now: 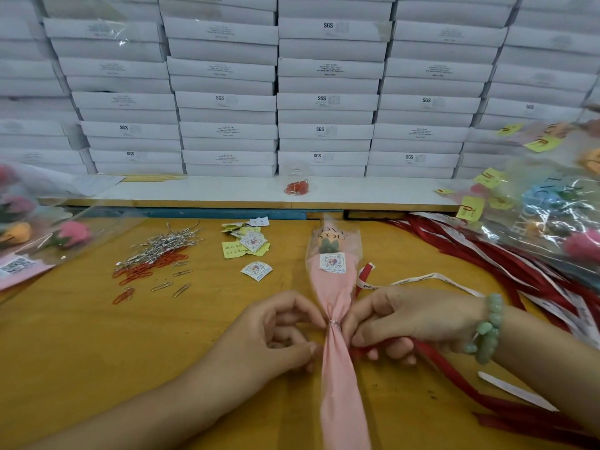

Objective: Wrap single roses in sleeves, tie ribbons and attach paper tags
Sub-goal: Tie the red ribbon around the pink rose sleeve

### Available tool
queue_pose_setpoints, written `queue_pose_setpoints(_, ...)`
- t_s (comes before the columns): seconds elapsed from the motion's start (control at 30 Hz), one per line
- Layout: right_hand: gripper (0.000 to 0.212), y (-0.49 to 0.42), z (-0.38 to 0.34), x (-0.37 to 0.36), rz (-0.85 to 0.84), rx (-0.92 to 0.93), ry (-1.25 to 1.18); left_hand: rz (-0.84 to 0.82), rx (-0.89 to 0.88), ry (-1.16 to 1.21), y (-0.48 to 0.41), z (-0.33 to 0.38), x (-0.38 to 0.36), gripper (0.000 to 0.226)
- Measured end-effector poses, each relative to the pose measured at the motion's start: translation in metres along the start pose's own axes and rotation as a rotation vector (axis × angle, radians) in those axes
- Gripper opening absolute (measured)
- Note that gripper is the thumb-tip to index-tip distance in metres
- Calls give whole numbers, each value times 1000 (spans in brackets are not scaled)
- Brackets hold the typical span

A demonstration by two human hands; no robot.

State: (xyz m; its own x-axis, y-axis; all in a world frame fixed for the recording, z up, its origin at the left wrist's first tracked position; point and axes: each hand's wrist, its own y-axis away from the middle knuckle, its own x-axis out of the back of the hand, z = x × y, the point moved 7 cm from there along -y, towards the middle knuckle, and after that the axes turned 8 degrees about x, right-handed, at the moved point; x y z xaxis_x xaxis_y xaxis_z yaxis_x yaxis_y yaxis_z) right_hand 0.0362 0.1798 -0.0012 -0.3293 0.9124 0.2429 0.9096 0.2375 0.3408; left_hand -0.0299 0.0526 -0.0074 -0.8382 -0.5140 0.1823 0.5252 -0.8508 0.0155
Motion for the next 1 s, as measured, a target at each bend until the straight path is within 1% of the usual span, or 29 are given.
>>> queue_pose_setpoints(0.1,18,4,-1,3,3,-7,17,-43,-16,45,1,2,-1,24)
queue_pose_setpoints(0.23,14,2,-3,-4,0,42,192,-127,-19,41,4,6,-5,31)
queue_pose_setpoints(0.33,16,-1,-5,-9,8,98,302,-178,0,5,5,6,-7,41)
queue_pose_setpoints(0.4,19,-1,-8,-12,-12,125,327,-200,1,-18,6,7,-9,42)
queue_pose_setpoints(0.5,24,1,-8,-12,-56,112,325,-163,15,-33,4,5,-8,36)
queue_pose_setpoints(0.6,17,5,-8,-2,-88,80,301,-127,39,-2,2,2,-6,31)
queue_pose_setpoints(0.7,18,11,-5,14,-108,28,214,-107,47,25,2,0,-4,29)
queue_pose_setpoints(0.77,17,13,-2,26,-62,9,194,-101,49,36,1,-1,-3,28)
queue_pose_setpoints(0.87,15,10,2,34,24,5,252,-110,52,18,1,-2,-4,29)
queue_pose_setpoints(0.93,10,5,3,29,32,28,289,-118,52,-11,2,-2,-4,34)
queue_pose_setpoints(1.0,5,-1,2,17,29,72,248,-126,45,-57,3,-1,-5,43)
